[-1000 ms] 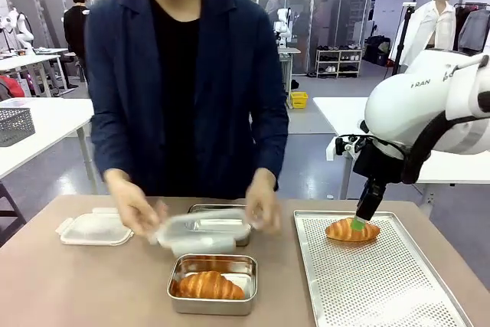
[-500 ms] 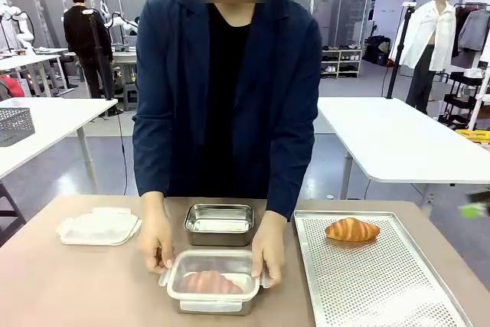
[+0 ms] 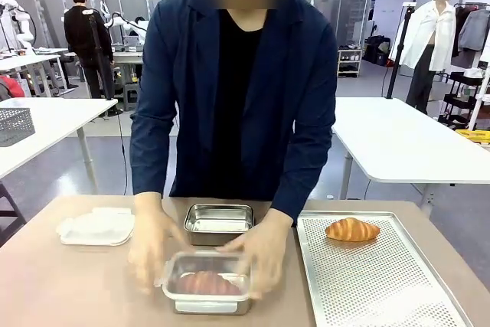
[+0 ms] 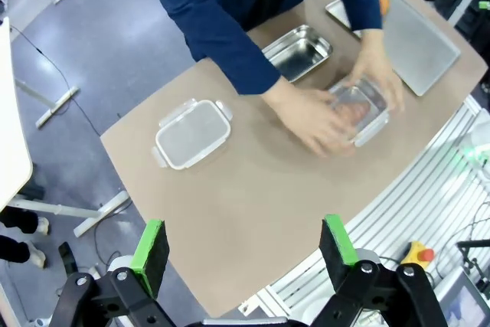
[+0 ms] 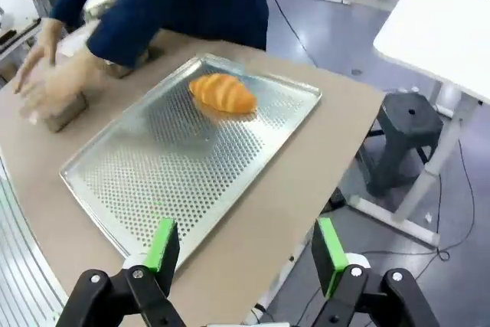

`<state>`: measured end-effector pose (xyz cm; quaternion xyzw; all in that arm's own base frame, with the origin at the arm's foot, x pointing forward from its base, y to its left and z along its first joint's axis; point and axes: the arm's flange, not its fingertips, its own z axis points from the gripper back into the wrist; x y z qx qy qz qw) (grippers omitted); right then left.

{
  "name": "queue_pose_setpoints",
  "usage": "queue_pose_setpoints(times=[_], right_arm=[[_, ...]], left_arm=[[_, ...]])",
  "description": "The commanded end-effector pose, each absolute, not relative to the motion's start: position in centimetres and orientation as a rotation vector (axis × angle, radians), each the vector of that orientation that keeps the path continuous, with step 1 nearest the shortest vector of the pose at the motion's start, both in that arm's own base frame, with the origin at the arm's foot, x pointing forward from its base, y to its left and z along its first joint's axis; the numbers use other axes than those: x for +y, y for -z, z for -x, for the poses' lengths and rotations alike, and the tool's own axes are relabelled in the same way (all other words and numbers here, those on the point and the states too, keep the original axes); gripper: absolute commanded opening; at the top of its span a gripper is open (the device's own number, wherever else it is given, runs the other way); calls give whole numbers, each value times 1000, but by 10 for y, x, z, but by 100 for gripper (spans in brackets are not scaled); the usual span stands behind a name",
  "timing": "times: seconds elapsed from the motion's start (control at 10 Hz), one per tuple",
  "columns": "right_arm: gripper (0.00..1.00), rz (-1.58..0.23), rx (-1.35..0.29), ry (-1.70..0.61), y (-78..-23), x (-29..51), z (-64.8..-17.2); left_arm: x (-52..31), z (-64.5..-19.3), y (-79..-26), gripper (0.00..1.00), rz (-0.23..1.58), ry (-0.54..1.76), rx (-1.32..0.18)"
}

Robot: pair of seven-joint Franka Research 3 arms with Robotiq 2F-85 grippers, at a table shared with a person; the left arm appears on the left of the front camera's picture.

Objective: Place the bread into the airtight container.
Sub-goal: Pick up a Butter Roll and place it into an empty Airtight Container.

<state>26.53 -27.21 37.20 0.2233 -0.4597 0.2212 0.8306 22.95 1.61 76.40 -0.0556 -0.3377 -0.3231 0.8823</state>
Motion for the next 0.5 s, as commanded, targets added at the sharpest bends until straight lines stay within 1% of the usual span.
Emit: queue_pose_setpoints(times=[0.0, 0.4], right_arm=[[88, -488, -1022, -462, -379, -275, -256], [88, -488, -1022, -462, -379, -275, -256]], left_arm=[[16, -229, -765, 100, 120, 680, -704], [16, -229, -765, 100, 120, 680, -704]])
